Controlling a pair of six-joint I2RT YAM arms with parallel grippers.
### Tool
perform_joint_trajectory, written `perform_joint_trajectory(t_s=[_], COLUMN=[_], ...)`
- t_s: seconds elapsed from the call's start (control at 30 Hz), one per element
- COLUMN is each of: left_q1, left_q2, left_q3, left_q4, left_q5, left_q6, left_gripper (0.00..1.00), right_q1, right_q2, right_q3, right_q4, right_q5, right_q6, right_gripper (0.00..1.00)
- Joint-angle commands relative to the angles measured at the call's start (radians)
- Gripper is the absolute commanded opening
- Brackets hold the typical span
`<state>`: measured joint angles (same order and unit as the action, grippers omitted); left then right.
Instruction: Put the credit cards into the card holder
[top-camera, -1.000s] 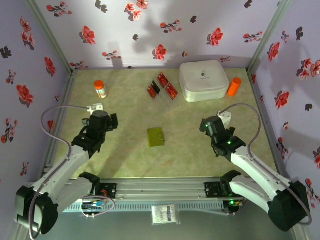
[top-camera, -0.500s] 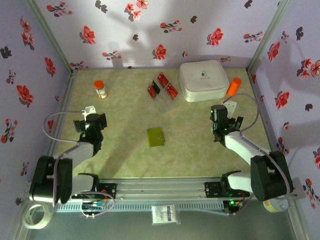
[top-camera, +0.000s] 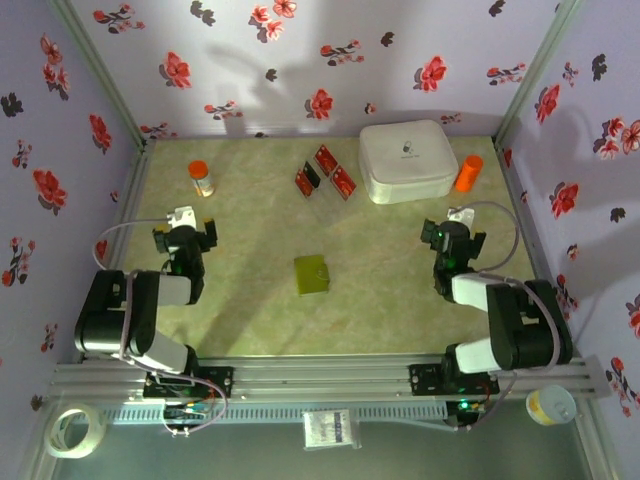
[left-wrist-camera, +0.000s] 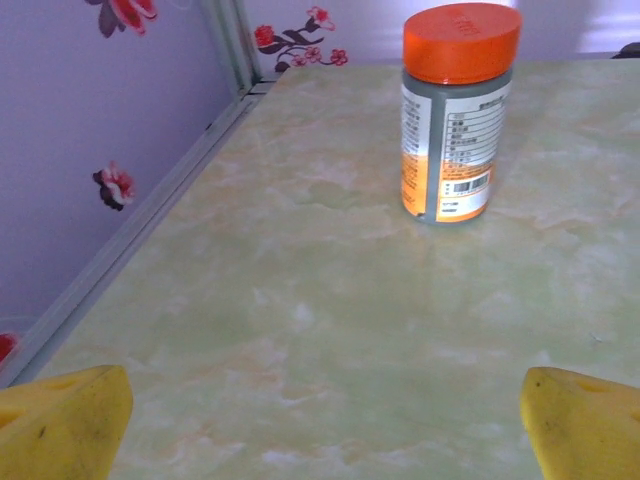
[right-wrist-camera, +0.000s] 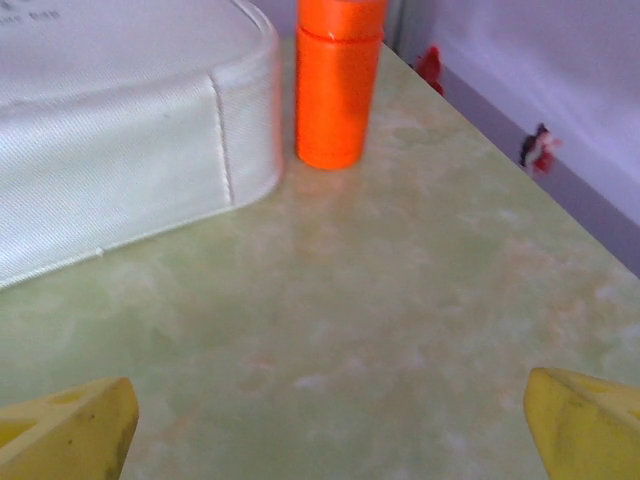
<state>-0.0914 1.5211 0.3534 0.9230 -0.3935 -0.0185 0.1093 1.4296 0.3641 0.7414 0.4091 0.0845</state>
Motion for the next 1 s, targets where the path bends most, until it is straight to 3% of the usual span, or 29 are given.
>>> perform_joint_trajectory(t_s=[0.0, 0.03, 0.07, 0.13, 0.23, 0.97], left_q1=[0.014, 0.016, 0.017, 0.025, 0.072, 0.066], left_q2=[0.023, 0.033, 0.031, 0.034, 0.025, 0.025], left_q3=[-0.002, -0.002, 0.0, 0.011, 0.047, 0.035], left_q4=[0.049, 0.064, 0.059, 0.039, -0.043, -0.02], left_q5=[0.114, 0.12, 0.123, 0.138, 0.227, 0.219], left_q6=[0.034, 0.039, 0.038, 0.035, 0.006, 0.014], left_gripper=[1.0, 1.0, 1.0, 1.0, 1.0, 1.0], right_q1=[-0.019, -0.018, -0.017, -0.029, -0.112, -0.103], right_q2=[0.137, 0.179, 0.166, 0.105, 0.133, 0.133], right_q3=[-0.096, -0.105, -0.088, -0.002, 0.047, 0.034], right_q4=[0.378, 0.474, 0.426, 0.161, 0.099, 0.125], right_q5=[-0.069, -0.069, -0.069, -0.124, -0.257, -0.257], right_q6=[-0.042, -0.051, -0.05, -0.029, 0.024, 0.004], right_gripper=[0.99, 0.99, 0.99, 0.99, 0.99, 0.99])
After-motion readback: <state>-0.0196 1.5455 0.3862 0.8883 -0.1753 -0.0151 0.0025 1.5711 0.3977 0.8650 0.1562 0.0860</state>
